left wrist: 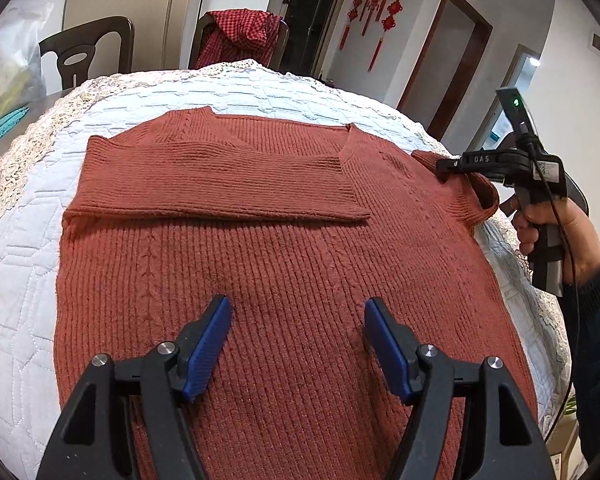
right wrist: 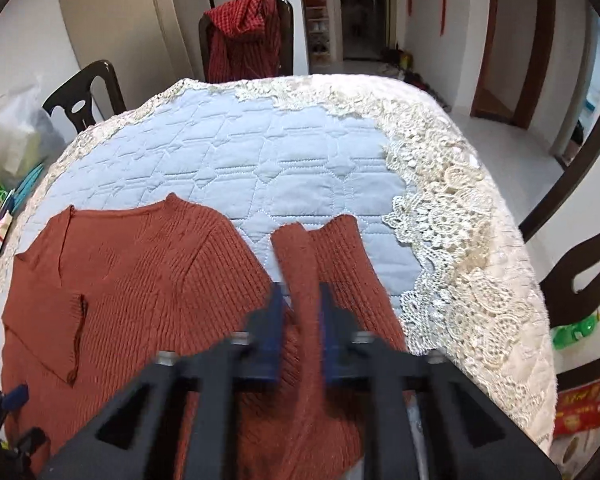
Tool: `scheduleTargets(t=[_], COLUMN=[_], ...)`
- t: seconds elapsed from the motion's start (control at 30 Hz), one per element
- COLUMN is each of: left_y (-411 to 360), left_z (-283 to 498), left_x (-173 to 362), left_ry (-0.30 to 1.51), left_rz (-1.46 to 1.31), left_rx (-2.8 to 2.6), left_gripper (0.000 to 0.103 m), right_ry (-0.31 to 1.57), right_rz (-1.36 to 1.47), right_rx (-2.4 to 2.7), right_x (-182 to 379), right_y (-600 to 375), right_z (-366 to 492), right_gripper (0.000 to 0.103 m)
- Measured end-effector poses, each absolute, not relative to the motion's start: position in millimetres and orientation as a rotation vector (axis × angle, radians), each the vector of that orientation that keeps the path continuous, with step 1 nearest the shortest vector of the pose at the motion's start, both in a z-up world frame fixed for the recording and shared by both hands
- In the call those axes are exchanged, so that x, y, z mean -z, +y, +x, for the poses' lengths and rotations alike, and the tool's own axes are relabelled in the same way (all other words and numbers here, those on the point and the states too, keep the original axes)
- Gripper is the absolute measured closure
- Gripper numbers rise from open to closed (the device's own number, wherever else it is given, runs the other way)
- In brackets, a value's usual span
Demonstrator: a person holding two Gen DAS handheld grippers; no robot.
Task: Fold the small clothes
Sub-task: 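Lift the held sleeve and fold it across the sweater body with the right tool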
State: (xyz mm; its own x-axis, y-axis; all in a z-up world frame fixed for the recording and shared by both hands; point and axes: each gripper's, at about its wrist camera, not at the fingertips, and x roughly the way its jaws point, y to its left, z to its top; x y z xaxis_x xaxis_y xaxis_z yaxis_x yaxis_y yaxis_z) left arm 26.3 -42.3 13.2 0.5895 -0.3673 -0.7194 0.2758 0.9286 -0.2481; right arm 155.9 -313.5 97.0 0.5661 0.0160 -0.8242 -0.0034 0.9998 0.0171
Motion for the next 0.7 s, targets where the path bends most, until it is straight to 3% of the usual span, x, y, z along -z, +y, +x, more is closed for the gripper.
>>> scheduleTargets(t=[0.3,0.53,0.6,0.67,0.7], left_y=[-45,-41,-41,-42,-42], left_z=[27,26,26,27,26], left_x=[-12,-13,-13,-13,-13], left_ry=[0.865,0.862,0.863,0.864,0.864], left_rz=[-0.098,-0.122,-0.124,-0.12,-0.118], left_rx=[0.374,0.383,0.383,0.382,0.381], left_gripper=[0.029,0.029,0.029,0.029,0.029], right_ry=[0.715,0.718,0.725,0.729,0.757], right_rz=[0.061,-0.066,-0.117,-0.2,-0.227], right_rx=[-0.303,-0.477,-0.421,-0.309,-0.288], right_x=[-163,-160,-156,-152,-148], right_y=[-250,-191,-199,-214,-223], right_z=[111,95,98,108,116], right_gripper=[0.096,0.095,0.09,0.062,0.056])
